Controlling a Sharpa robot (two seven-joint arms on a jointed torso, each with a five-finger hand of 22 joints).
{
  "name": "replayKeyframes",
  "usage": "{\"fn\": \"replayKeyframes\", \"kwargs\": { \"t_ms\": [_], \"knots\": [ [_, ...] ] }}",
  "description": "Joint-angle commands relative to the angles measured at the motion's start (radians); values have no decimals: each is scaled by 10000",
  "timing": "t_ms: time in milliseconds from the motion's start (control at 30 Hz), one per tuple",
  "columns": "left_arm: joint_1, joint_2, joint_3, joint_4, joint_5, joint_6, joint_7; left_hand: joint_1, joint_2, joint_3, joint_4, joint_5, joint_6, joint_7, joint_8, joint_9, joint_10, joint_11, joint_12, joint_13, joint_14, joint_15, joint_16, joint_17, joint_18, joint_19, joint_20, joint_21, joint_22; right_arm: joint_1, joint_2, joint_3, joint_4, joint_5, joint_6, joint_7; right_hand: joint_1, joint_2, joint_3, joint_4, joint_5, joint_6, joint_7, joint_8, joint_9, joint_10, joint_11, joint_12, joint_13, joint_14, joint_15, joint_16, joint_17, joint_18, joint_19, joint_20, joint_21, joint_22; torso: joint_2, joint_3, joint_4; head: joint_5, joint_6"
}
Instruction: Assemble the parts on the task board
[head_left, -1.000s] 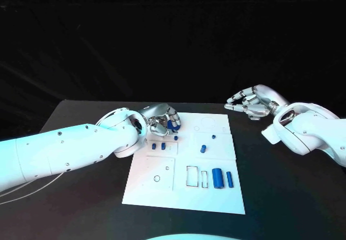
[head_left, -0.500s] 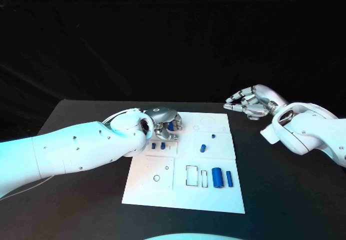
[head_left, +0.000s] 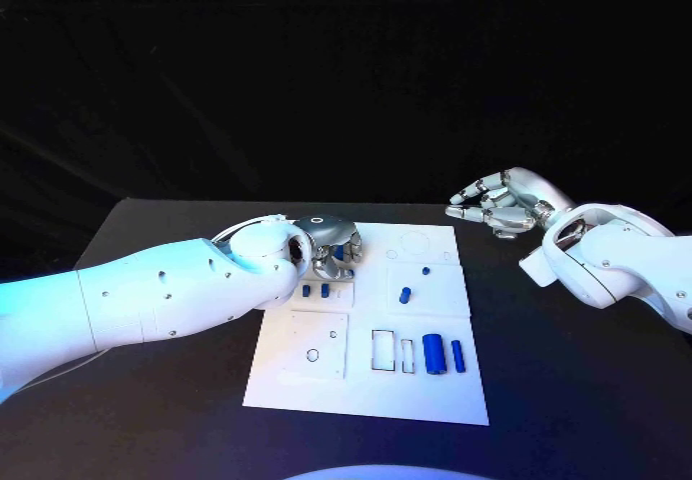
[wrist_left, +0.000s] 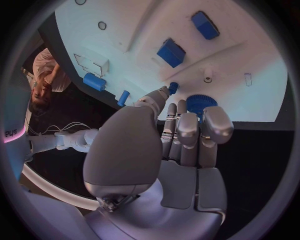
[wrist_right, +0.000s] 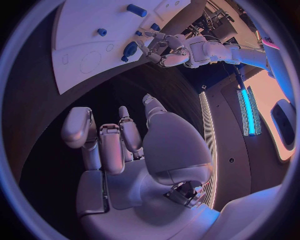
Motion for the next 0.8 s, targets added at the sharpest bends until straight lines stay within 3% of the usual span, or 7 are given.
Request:
{"fn": "replayKeyframes", "kwargs": {
  "t_ms": [33,800],
  "knots": [
    [-2,69,1,-49,-193,290,-49,-19,-15,-44,8,-5,125,-3,-76,-29,59,-8,-70,-40,30,11,-13,-100,-130,59,-3,-3,-35,-3,6,3,18,-42,-14,90,48,48,-25,33,31,-84,12,32,7,-43,-1,-47,-8,559,-88,-33,678,204,-75,-7,-53,-9,-6,0,3,6,-7],
    [-96,266,2,-327,-82,556,147,146,73,351,-87,0,745,7,-397,-236,703,-31,-554,-489,59,6,142,-241,-132,-14,5,119,106,1,-5,4,58,-41,13,83,44,55,-39,48,40,-95,13,43,6,-28,-1,-37,8,561,-87,-31,689,199,-63,-8,-39,7,-8,1,6,-28,-52]
  ]
}}
